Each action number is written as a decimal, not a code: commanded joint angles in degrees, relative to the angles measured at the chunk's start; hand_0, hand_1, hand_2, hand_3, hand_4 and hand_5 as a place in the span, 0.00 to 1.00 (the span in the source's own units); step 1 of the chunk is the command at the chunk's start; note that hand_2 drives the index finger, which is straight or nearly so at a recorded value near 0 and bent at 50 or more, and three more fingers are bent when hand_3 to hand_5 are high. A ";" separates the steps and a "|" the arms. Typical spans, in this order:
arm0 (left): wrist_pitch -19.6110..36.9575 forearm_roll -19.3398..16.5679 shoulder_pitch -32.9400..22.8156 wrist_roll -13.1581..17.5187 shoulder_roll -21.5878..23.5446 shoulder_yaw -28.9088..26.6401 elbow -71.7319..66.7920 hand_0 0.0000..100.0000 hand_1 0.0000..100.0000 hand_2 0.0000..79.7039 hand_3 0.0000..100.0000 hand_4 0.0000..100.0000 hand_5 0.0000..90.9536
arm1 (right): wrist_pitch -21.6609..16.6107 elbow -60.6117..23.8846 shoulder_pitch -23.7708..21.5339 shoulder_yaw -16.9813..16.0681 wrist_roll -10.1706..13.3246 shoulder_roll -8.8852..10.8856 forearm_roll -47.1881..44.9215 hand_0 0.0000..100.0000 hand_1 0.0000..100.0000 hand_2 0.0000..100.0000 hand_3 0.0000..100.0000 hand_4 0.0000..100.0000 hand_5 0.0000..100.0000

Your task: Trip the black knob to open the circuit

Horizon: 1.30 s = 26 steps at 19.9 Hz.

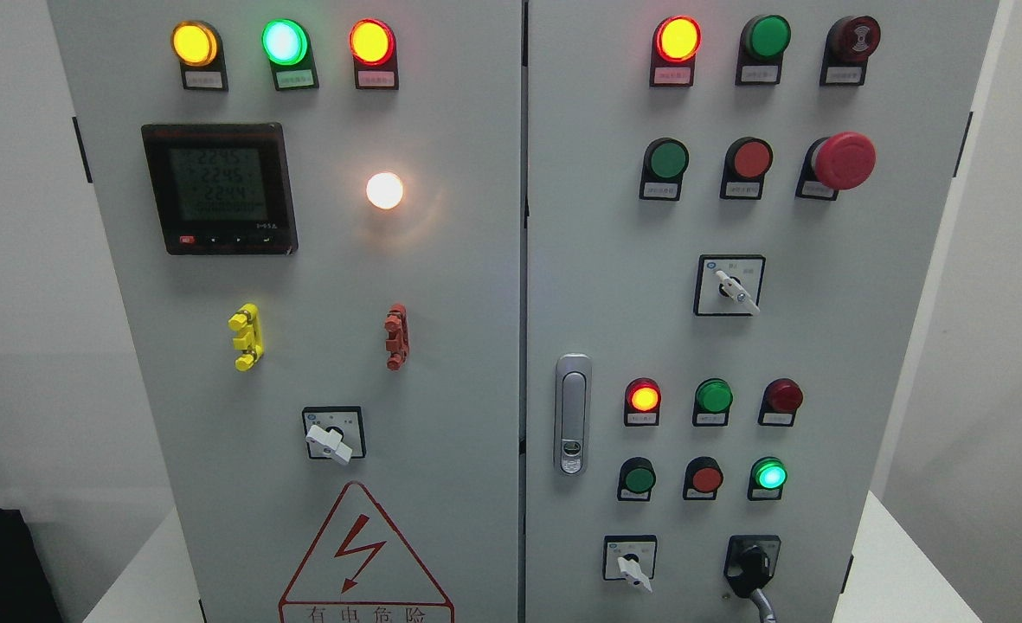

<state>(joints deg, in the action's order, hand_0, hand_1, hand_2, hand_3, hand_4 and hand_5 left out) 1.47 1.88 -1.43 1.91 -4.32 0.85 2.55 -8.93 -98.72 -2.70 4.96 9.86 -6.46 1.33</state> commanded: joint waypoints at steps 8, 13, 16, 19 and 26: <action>0.20 0.14 0.12 0.02 0.01 -0.14 0.00 0.12 0.39 0.00 0.00 0.00 0.00 | -1.53 -2.35 0.59 -0.66 -1.51 0.22 -0.10 0.00 0.00 0.08 1.00 1.00 1.00; 0.20 0.14 0.12 0.02 0.01 -0.14 0.00 0.12 0.39 0.00 0.00 0.00 0.00 | -1.53 -2.35 0.59 -1.18 -1.42 0.22 -0.19 0.00 0.00 0.08 1.00 1.00 1.00; 0.20 0.14 0.12 0.02 0.01 -0.14 0.00 0.12 0.39 0.00 0.00 0.00 0.00 | -1.53 -2.26 0.50 -1.54 -1.42 0.39 -0.19 0.00 0.00 0.08 1.00 1.00 1.00; 0.20 0.14 0.20 0.02 0.01 -0.14 0.00 0.12 0.39 0.00 0.00 0.00 0.00 | -1.53 -2.26 0.06 -1.71 -1.42 0.48 -0.72 0.00 0.00 0.08 1.00 1.00 1.00; 0.20 0.14 0.12 0.02 0.01 -0.14 0.00 0.12 0.39 0.00 0.00 0.00 0.00 | -1.44 -2.35 -0.03 -2.33 -1.42 0.48 -0.89 0.00 0.00 0.09 1.00 1.00 1.00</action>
<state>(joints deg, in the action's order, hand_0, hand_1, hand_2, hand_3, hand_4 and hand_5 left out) 1.47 1.88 -1.43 1.91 -4.32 0.85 2.55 -9.55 -99.22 -3.00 2.79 9.26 -6.09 0.53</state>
